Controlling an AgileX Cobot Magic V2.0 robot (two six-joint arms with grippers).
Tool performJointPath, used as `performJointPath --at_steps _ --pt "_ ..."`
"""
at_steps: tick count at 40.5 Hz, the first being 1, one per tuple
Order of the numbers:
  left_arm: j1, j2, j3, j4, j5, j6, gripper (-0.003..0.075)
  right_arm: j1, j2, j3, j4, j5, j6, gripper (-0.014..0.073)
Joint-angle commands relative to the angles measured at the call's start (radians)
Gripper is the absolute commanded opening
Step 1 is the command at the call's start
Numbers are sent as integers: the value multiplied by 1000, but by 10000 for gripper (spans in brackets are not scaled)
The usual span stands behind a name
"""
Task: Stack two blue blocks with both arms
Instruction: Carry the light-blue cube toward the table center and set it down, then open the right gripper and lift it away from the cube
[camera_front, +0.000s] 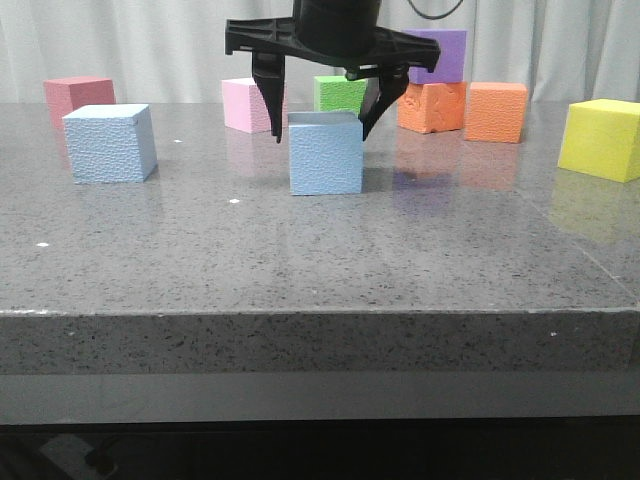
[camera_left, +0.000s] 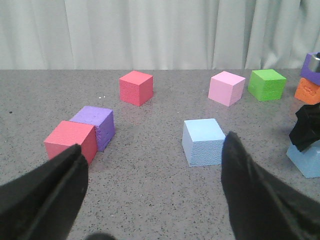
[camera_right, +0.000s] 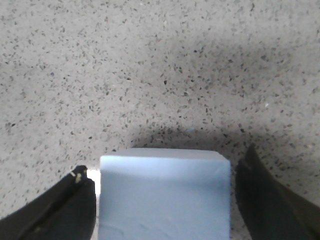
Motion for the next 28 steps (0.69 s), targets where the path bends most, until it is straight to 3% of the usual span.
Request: performJointPath --at_steps 1,9,13,20,28 --pt "3 13 -27 -2 -82 -7 545 -1 -127 -34 -27 -16 -130 585" --pt "3 13 -27 -2 -82 -7 545 -1 -269 -15 77 126 -502 585" --pt "3 13 -27 -2 -82 -7 545 -5 -382 57 131 123 -634 585" --pt "3 13 -27 -2 -82 -7 545 -64 -595 281 212 13 -696 585" --pt "3 13 -27 -2 -82 -7 545 -134 -866 592 220 -212 -696 585"
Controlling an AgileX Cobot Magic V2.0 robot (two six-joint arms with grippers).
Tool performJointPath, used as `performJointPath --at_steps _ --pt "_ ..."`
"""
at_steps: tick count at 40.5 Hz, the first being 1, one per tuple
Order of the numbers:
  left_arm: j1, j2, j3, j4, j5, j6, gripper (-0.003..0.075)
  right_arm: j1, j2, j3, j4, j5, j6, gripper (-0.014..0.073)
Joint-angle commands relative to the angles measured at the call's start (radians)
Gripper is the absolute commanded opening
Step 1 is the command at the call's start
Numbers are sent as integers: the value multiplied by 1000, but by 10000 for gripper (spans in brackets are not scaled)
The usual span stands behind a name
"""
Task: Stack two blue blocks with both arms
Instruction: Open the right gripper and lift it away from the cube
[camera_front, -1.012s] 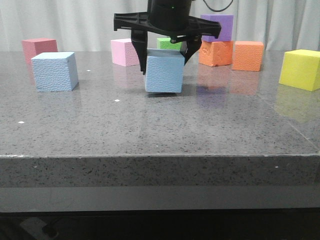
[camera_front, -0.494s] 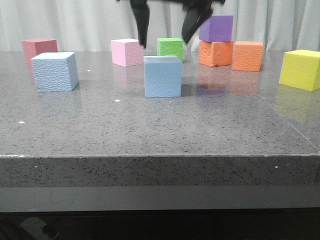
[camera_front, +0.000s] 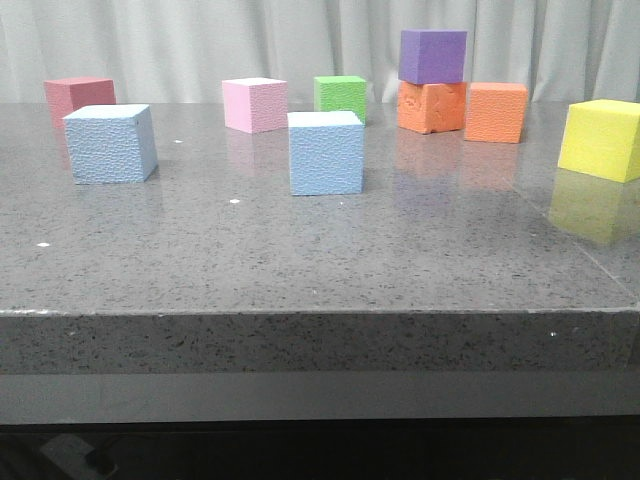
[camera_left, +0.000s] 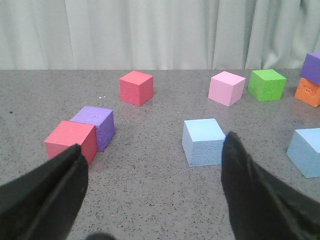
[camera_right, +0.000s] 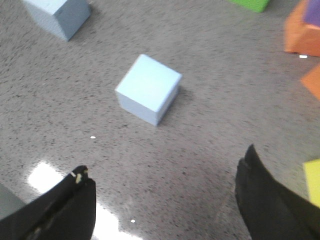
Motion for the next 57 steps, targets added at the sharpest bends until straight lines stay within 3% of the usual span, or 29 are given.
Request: performJointPath --at_steps 1,10,20,42,50,57 --pt "3 13 -27 -2 -82 -7 545 -18 -166 120 11 -176 -16 585" --pt "3 13 -27 -2 -82 -7 545 -15 -374 414 15 -361 -18 585" --pt "3 13 -27 -2 -82 -7 545 9 -522 601 18 -400 -94 585" --pt "3 13 -27 -2 -82 -7 545 19 -536 609 22 -382 -103 585" --pt "3 13 -27 -104 -126 -7 545 19 -536 609 22 -382 -103 585" --pt "3 20 -30 -107 -112 0 550 19 -536 609 22 -382 -103 585"
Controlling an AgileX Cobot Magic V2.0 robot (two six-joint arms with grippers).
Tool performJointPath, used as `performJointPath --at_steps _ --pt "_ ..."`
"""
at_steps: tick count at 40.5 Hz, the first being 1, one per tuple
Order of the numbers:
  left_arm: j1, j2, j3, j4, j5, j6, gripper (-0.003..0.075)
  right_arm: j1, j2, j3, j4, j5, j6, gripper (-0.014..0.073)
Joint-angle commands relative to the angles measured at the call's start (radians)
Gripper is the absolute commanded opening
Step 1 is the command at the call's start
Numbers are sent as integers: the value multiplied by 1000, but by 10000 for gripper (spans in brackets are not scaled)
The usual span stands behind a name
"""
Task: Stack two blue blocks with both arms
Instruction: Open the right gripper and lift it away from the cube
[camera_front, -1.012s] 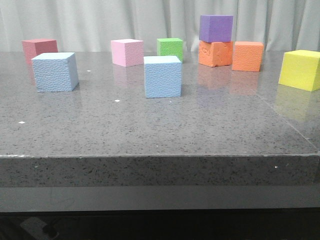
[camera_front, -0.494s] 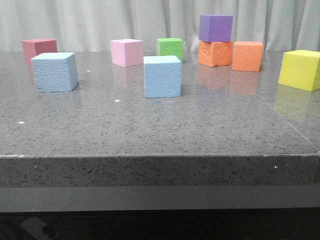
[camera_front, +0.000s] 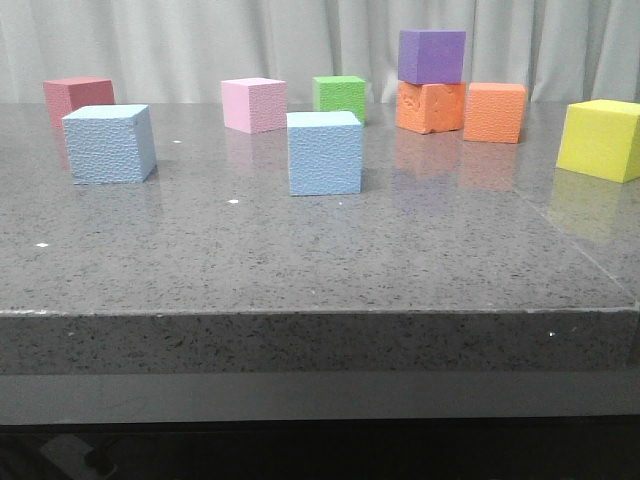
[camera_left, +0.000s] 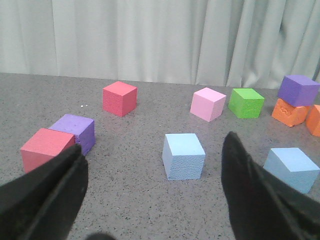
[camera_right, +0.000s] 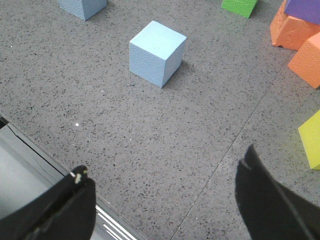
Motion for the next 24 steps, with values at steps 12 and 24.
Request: performJointPath --at_steps 12,24 --pt "-6 254 -193 -6 24 142 628 1 -9 -26 2 -65 -13 585" --pt "-337 541 -329 168 84 143 628 1 -9 -26 2 -65 -13 585"
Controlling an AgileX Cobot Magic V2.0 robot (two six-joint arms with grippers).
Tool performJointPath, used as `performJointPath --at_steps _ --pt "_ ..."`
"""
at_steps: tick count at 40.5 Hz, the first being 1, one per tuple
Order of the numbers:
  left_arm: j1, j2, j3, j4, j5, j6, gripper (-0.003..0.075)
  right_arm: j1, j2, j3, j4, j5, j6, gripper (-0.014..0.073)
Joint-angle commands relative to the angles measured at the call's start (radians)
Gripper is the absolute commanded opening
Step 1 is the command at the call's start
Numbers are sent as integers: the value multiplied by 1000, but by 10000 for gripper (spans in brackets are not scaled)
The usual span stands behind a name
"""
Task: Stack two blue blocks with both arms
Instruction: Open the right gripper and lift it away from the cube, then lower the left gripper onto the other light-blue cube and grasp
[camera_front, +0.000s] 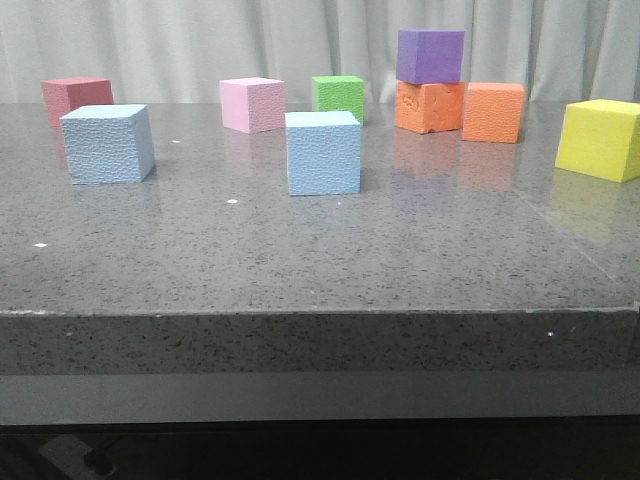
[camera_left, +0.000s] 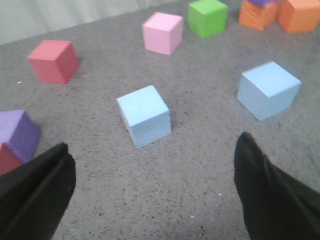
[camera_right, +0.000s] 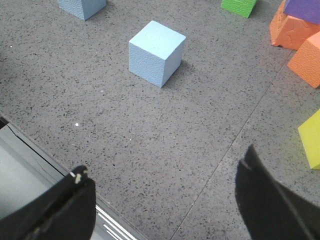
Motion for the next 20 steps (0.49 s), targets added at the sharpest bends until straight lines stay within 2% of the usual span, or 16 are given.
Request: performJointPath --at_steps 1,10,14,20 --pt "-99 103 -83 116 -53 -60 628 1 -9 -26 2 -65 -12 585" --pt "-118 368 -305 295 65 -330 628 1 -9 -26 2 -66 -12 585" --pt "-109 484 -418 306 149 -422 628 1 -9 -26 2 -66 -12 585" --pt "-63 642 -568 302 218 -487 628 1 -9 -26 2 -66 -12 585"
